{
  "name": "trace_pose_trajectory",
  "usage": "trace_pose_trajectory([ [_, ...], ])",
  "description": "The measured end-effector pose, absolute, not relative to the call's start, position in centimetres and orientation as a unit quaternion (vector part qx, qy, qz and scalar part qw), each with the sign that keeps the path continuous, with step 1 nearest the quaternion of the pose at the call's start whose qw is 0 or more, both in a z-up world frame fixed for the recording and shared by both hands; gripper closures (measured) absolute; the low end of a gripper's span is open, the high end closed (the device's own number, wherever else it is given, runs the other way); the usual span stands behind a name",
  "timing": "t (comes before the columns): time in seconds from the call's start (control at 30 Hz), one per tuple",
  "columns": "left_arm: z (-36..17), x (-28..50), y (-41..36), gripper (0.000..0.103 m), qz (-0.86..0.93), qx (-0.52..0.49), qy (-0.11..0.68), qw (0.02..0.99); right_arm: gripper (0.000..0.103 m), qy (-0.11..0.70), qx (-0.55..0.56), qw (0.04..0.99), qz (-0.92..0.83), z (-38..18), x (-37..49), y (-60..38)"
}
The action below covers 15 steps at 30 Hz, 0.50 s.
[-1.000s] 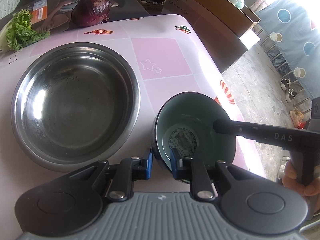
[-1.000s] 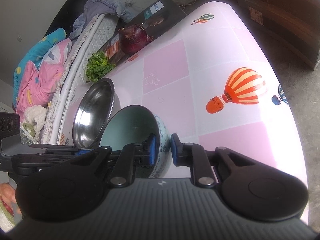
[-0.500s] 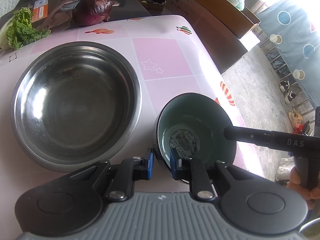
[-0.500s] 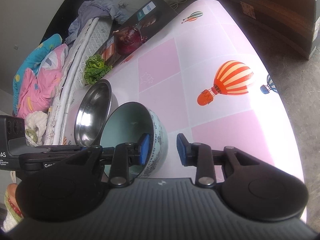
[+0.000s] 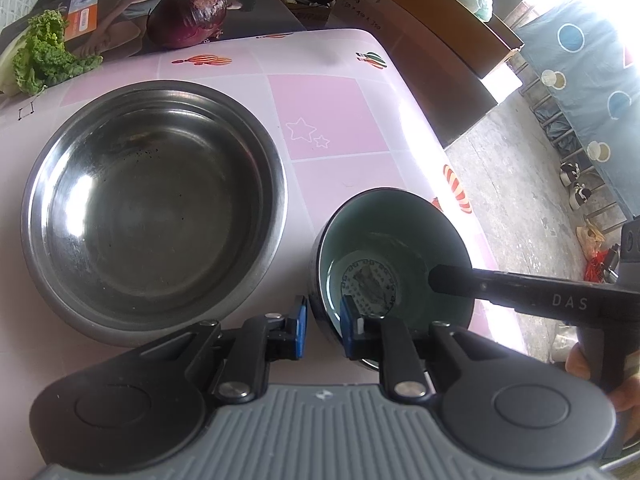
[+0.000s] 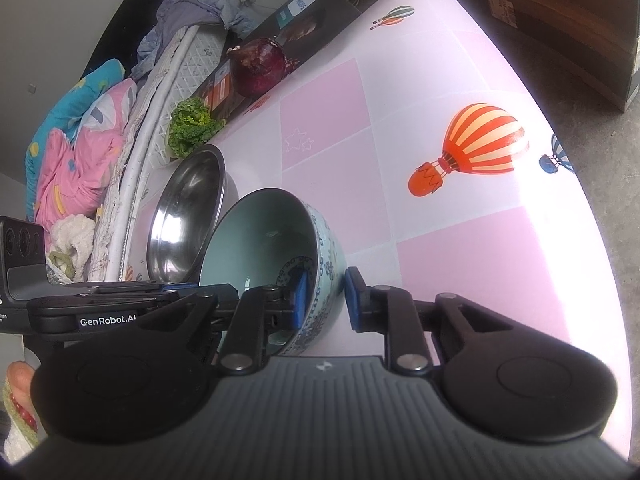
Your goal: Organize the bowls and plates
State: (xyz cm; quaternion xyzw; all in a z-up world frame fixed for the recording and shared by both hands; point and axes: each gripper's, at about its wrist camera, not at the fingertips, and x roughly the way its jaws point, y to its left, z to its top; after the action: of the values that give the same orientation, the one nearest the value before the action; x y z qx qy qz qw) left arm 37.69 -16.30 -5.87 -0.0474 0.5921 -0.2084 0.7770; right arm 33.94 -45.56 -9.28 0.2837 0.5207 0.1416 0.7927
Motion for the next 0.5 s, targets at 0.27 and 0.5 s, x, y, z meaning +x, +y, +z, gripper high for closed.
trace_pose_trajectory([
  [0.27,-6.42,37.96,-16.69,0.085,-0.208,-0.048,0.602,0.770,0.084,0.520,0.295,0.789,0.139,-9.73,34.42,-45.87],
  [0.5,-6.60,38.22,-16.81,0.087,-0.209,-0.047,0.604,0.768,0.084,0.519,0.299,0.789,0.137,-10.09,34.79,-45.95],
])
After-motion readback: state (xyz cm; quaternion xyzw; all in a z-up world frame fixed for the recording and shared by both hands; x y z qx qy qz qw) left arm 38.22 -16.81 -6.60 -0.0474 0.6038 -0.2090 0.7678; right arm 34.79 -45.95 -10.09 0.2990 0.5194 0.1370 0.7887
